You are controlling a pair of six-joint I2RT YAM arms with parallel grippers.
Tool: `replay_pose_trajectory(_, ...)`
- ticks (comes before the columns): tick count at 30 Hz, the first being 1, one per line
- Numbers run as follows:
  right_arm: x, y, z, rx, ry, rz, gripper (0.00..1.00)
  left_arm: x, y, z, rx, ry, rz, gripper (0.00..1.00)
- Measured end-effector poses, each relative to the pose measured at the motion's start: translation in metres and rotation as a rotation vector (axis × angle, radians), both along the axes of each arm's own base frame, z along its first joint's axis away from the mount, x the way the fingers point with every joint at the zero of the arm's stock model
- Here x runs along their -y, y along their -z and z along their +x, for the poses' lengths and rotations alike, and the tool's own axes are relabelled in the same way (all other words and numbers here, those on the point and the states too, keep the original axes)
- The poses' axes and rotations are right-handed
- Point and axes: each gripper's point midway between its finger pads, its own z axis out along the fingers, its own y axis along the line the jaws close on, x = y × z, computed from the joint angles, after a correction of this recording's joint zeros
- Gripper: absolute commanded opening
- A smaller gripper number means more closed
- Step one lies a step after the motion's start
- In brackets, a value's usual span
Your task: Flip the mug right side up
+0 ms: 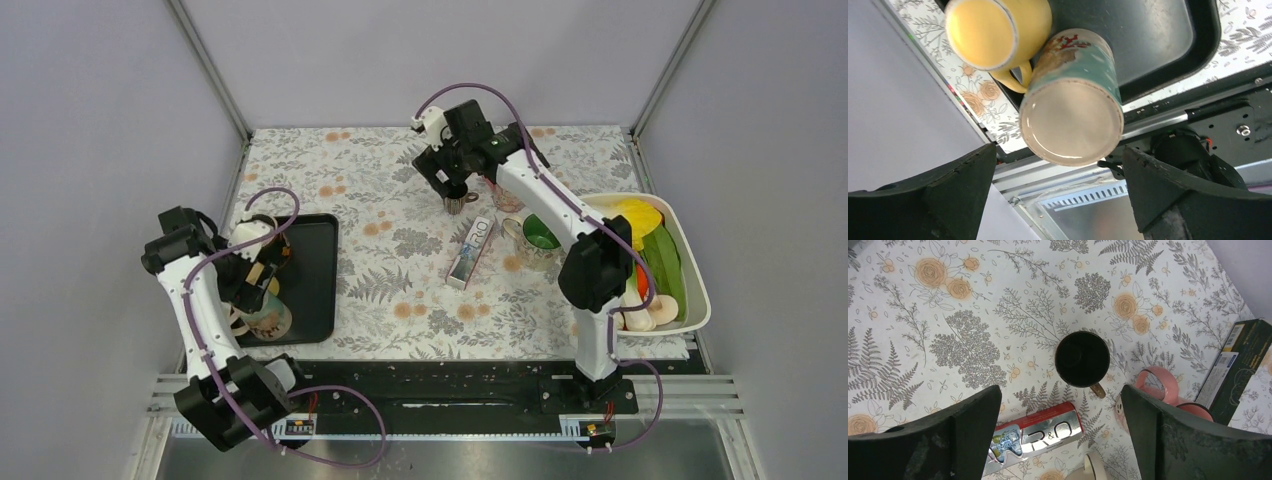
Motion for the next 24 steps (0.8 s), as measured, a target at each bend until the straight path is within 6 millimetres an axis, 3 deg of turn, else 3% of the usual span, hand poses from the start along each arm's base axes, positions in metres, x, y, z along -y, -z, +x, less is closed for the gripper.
replay_pose_trajectory(3,0.001,-0.010,-0.003,0.019,-0.004,0.018,0.99,0.002,0.001,-0.010,-0.022,0.023,-0.025,0.99)
replay_pose_trajectory(7,0.000,0.003,-0.008,-0.007,-0.017,0.017,0.99,-0.003,0.001,-0.023,-0.048,0.045,-0.043,0.99)
replay_pose_trajectory(11,0.000,0.011,-0.013,-0.030,-0.028,0.014,0.99,-0.032,-0.015,-0.035,-0.051,0.009,-0.029,0.97)
replay_pose_trajectory(15,-0.003,0.011,-0.014,-0.033,-0.038,0.025,1.00,-0.060,-0.023,-0.040,-0.040,0.004,0.012,0.87)
replay_pose_trajectory(18,-0.005,0.010,-0.014,-0.031,-0.043,0.032,0.99,-0.068,-0.006,-0.039,-0.056,0.022,0.010,0.81)
replay_pose_trajectory(22,-0.008,0.009,-0.015,-0.033,-0.055,0.043,0.99,-0.071,0.032,-0.035,-0.083,0.022,-0.029,0.61)
replay_pose_trajectory(24,-0.009,0.009,-0.014,-0.030,-0.057,0.047,0.99,-0.072,0.045,-0.031,-0.077,0.018,-0.033,0.57)
